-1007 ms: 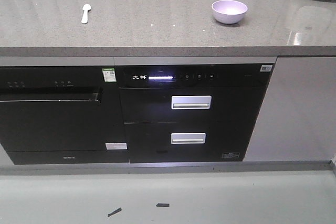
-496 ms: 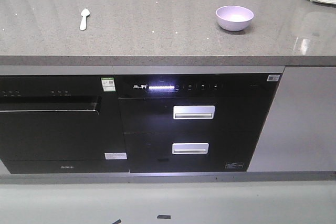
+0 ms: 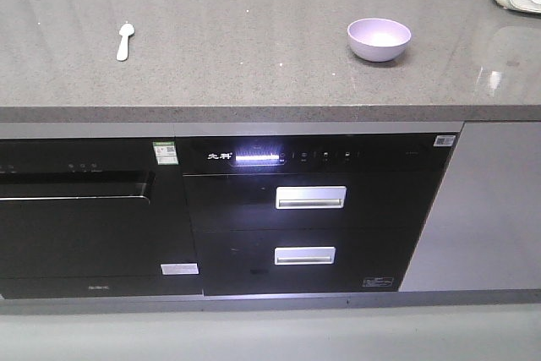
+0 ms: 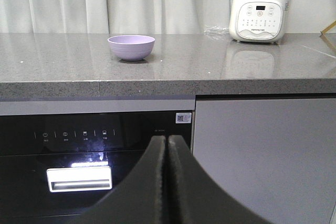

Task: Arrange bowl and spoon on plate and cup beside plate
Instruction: 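Drive up to the counter edge, stopping between spoon and bowl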

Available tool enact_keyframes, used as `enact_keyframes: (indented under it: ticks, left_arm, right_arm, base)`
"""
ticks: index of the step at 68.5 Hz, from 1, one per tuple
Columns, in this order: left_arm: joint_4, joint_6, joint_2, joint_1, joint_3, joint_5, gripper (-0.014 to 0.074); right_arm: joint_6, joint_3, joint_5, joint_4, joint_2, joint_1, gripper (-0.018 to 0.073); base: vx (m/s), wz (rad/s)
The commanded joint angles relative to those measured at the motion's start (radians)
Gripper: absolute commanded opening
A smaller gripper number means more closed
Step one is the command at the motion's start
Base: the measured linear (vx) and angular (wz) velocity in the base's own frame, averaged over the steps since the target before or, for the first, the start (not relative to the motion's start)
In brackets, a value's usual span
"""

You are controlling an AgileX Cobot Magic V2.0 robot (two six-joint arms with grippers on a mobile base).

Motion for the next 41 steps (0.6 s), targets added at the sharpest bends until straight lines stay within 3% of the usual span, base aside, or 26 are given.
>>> enact_keyframes:
  ticks: [1, 41]
  left_arm:
    - [-0.001, -0.010, -0.005, 0.003, -0.007, -0.078, -0.0006]
    - [-0.001, -0.010, -0.005, 0.003, -0.007, -0.078, -0.0006]
  right_arm:
    - [-0.006, 0.004, -0.071, -0.010, -0.008, 0.001, -0.0003]
    - [-0.006, 0.004, -0.071, -0.010, -0.008, 0.001, -0.0003]
  base:
    - [0.12, -0.04]
    - [0.10, -0.02]
